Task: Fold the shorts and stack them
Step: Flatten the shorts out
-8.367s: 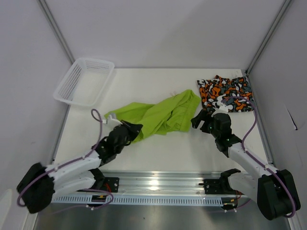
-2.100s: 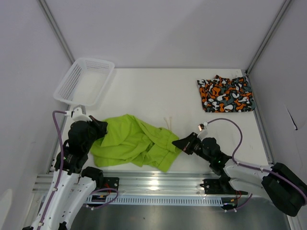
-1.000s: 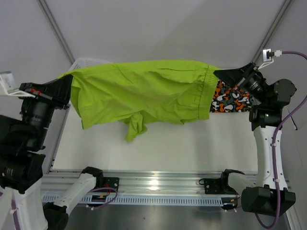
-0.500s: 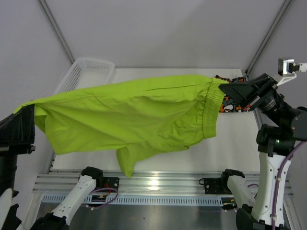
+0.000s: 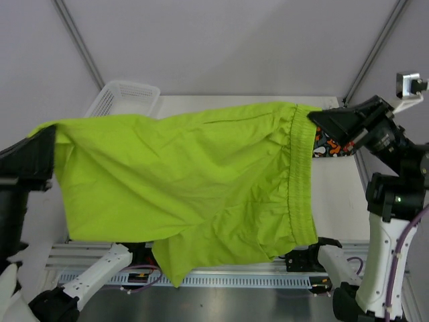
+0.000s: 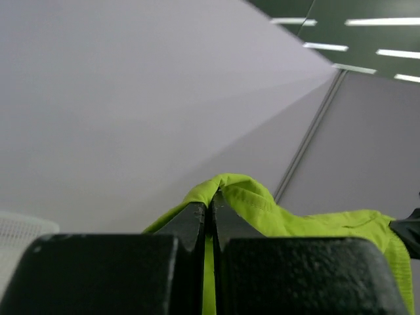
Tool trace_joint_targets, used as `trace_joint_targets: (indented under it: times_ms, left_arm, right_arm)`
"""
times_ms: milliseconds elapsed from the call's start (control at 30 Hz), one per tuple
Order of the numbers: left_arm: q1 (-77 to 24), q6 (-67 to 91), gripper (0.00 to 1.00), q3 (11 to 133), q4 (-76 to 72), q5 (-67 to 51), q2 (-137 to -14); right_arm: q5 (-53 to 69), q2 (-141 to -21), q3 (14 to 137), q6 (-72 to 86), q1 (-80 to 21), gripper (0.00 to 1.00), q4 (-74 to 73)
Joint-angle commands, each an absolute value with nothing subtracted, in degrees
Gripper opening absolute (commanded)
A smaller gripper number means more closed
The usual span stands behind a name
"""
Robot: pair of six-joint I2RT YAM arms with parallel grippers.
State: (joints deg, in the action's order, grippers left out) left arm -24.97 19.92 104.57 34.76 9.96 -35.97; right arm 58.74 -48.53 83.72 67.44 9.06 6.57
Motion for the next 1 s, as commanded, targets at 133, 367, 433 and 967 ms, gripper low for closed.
trace_joint_targets:
  times_ms: [133, 367, 433, 967]
  left_arm:
    - [-27.77, 16.09, 0.0, 99.75, 29.45, 15.12, -44.38]
    - [-27.77, 14.06, 0.0, 111.7, 31.9, 13.72, -49.39]
    - [-27.77, 14.24, 0.0, 111.89, 31.82, 12.92, -48.0]
    - [-27.77, 18.55, 0.0, 110.46, 34.36, 9.31, -35.58]
  right_arm:
    - [54.84, -58.88, 84.98, 68.56, 6.68, 0.0, 13.01]
    - [54.84, -64.86, 94.48, 66.88, 4.57, 0.0, 10.9]
    - [54.93, -64.43, 96.14, 66.62, 4.57, 0.0, 9.94]
    - [52.56, -48.95, 96.76, 71.19, 3.78, 0.0, 1.32]
